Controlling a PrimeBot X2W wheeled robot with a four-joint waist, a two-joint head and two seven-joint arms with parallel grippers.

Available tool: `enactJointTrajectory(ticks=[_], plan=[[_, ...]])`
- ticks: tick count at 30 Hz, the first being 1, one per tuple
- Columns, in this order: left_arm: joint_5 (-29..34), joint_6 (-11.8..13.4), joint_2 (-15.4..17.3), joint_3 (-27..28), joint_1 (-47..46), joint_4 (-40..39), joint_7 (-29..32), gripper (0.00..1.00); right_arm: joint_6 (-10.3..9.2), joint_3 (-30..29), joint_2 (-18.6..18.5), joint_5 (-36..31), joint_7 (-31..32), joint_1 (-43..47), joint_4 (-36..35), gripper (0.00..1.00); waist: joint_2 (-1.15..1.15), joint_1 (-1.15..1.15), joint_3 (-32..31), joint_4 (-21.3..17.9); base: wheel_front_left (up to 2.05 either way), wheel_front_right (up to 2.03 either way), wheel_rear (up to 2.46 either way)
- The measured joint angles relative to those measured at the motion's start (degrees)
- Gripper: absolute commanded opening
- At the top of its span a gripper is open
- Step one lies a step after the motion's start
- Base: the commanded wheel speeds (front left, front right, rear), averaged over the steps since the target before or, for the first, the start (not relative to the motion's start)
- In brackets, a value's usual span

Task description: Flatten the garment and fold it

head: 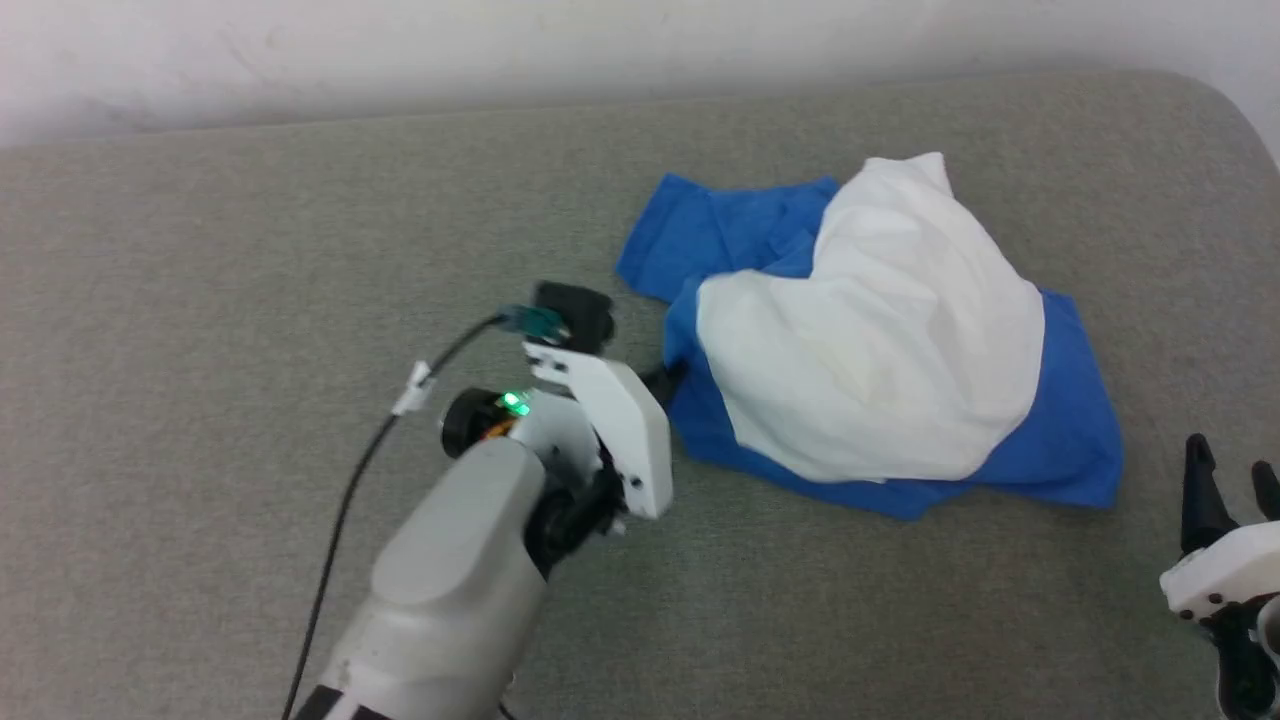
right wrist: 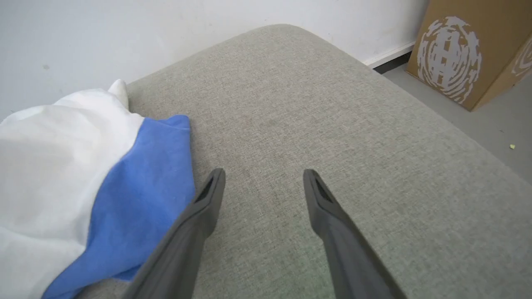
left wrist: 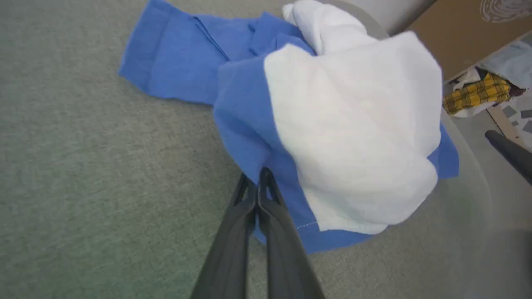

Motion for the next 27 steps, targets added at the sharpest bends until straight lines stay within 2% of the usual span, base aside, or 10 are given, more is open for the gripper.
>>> enactJointTrajectory(ticks=[4, 8, 11, 13, 16, 18, 20, 25, 26, 27], plan=[[-3.0, 1.7, 1.0, 6.0, 0.0, -4.1, -5.8, 0.00, 0.00, 1.5, 0.0, 0.0, 0.0, 0.0, 0.7, 1.00, 0.00, 0.00, -1.1, 2.0, 0.00, 0.00, 0.00], [-4.7, 4.8, 4.7, 12.0, 0.3, -10.7, -10.0, 0.00, 0.00, 3.9, 0.0, 0.0, 0.0, 0.0, 1.6, 1.00, 0.00, 0.00, -2.5, 4.3, 0.00, 0.00, 0.00], [-5.0, 8.7, 8.2, 16.5, 3.7, -16.6, -12.1, 0.00, 0.00, 4.9, 0.0, 0.0, 0.0, 0.0, 2.1, 1.00, 0.00, -0.01, -3.4, 6.3, 0.00, 0.00, 0.00], [-5.2, 12.2, 10.4, 19.5, 8.0, -20.5, -12.8, 0.00, 0.00, 5.6, 0.0, 0.0, 0.0, 0.0, 2.3, 1.00, 0.00, -0.01, -4.0, 7.5, 0.00, 0.00, 0.00], [-5.7, 17.2, 12.5, 23.2, 16.3, -25.5, -12.4, 0.00, 0.00, 6.2, 0.0, 0.0, 0.0, 0.1, 2.4, 1.00, 0.00, -0.01, -4.8, 9.4, 0.00, 0.00, 0.00], [-6.2, 19.6, 13.5, 24.4, 21.9, -27.3, -11.0, 0.00, 0.00, 6.5, 0.0, 0.0, 0.0, 0.1, 2.4, 1.00, 0.00, -0.01, -5.3, 10.5, 0.00, 0.00, 0.00], [-7.0, 21.1, 13.5, 24.3, 26.8, -28.3, -9.1, 0.00, 0.00, 6.9, 0.0, -0.1, 0.1, 0.1, 2.4, 1.00, 0.00, -0.01, -5.7, 11.4, 0.00, 0.00, 0.00], [-11.7, 20.4, 10.9, 22.6, 33.1, -26.7, -3.8, 0.00, 0.00, 8.6, 0.1, -0.1, 0.5, 0.2, 2.8, 1.00, 0.00, -0.01, -6.3, 13.0, 0.00, 0.00, 0.00], [-12.5, 20.0, 10.3, 22.7, 33.4, -26.6, -3.8, 0.05, 0.00, 9.0, 0.1, -0.1, 0.6, 0.2, 2.8, 1.00, 0.00, -0.01, -6.4, 13.2, 0.00, 0.00, 0.00], [-13.0, 19.6, 10.0, 22.8, 33.5, -26.8, -3.9, 1.00, 0.00, 9.3, 0.1, -0.1, 0.6, 0.2, 2.8, 1.00, 0.00, -0.01, -6.5, 13.3, 0.00, 0.00, 0.00]])
